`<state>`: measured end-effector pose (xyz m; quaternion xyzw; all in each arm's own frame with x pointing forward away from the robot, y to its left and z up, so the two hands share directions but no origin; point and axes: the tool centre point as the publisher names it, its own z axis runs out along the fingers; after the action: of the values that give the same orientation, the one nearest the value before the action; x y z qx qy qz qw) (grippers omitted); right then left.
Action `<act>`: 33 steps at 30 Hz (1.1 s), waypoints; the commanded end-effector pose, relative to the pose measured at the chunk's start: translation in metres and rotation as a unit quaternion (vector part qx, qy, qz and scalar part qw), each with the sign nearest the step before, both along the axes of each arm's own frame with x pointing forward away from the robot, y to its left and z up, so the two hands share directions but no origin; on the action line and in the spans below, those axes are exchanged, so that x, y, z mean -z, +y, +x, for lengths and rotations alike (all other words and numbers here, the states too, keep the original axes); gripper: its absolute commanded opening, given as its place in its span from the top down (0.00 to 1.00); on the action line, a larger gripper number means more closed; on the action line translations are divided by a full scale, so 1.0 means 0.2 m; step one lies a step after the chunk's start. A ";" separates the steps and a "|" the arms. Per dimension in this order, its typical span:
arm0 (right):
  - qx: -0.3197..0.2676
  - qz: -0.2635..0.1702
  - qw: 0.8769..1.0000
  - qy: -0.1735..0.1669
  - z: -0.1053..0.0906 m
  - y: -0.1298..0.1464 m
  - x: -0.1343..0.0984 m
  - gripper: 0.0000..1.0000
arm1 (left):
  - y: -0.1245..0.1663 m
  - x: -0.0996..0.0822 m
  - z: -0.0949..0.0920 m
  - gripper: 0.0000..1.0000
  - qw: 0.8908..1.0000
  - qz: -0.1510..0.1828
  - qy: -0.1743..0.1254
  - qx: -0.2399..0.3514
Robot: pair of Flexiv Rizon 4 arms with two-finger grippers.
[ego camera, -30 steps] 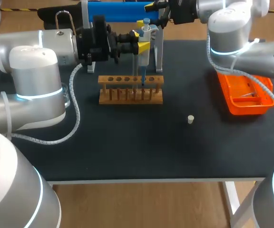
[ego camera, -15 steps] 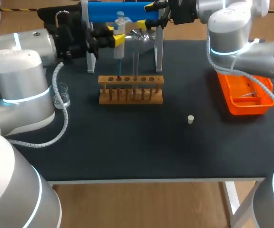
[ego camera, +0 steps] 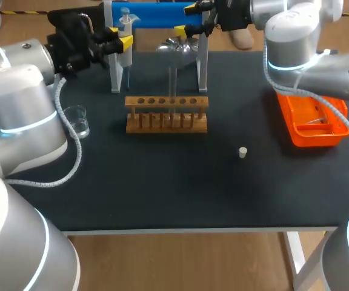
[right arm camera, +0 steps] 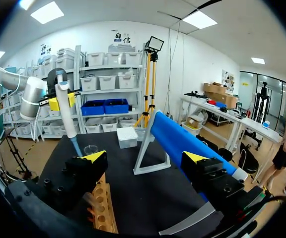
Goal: Invert the test tube, pick up the pipette, mount the tip to pipette, aspirate from beaker and dispense into the tube, eject the tip, return the pipette, and cap with the stopper.
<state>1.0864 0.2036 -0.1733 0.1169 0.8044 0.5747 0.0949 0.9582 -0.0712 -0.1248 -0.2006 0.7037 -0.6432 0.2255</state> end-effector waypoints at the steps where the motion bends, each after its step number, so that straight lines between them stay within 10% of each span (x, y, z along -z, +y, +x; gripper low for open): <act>1: 0.000 -0.001 1.000 0.000 0.00 0.00 0.00 0.00 | -0.03 0.01 0.07 1.00 0.999 0.000 -0.003 -0.039; 33: 0.000 -0.001 1.000 0.000 0.00 0.00 0.00 0.00 | -0.05 0.07 0.50 1.00 0.981 0.019 0.038 -0.189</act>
<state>1.0864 0.2037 -0.1734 0.1169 0.8044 0.5747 0.0949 1.0504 -0.0725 -0.1374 -0.3351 0.6832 -0.5747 0.3010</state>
